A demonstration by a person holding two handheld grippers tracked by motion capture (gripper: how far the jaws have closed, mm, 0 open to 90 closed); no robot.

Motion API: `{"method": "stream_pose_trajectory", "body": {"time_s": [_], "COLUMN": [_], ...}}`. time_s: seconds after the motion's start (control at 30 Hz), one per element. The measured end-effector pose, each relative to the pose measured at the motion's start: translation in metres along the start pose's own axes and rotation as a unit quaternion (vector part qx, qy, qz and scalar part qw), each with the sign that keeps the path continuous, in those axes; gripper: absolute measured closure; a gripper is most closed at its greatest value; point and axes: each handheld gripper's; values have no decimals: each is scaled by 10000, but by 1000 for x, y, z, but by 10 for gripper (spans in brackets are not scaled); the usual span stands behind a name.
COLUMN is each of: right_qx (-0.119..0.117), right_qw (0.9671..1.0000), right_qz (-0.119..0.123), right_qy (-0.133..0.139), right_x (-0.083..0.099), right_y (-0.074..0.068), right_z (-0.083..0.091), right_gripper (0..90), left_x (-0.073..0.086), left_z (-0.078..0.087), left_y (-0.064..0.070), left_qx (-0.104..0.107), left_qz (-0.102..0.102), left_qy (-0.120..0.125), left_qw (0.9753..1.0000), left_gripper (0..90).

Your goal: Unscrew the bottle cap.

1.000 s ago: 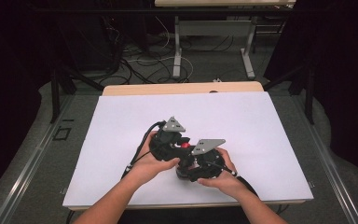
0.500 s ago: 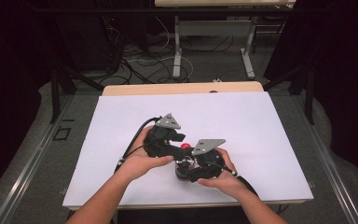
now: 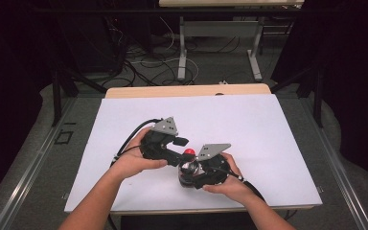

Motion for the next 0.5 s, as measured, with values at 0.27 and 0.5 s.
{"method": "stream_pose_trajectory", "body": {"time_s": [0.27, 0.5], "right_qx": [-44, -116], "right_qw": [10000, 9999], "right_qz": [35, 70], "right_qy": [-48, -90], "right_x": [0, 0], "right_y": [-1, -4], "right_z": [0, -1], "right_gripper": [298, 297], "left_x": [2, 0], "left_z": [-7, -16], "left_y": [-6, -4], "left_qx": [373, 446], "left_qz": [210, 195], "left_qy": [136, 19], "left_qw": [9990, 9988], "left_gripper": [484, 563]}}
Point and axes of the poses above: each handheld gripper's, and its own axes: z roughly backward along the jaws, x roughly out of its underside, y roughly to its right, and after that the axes turned 7 degrees about x, right-handed
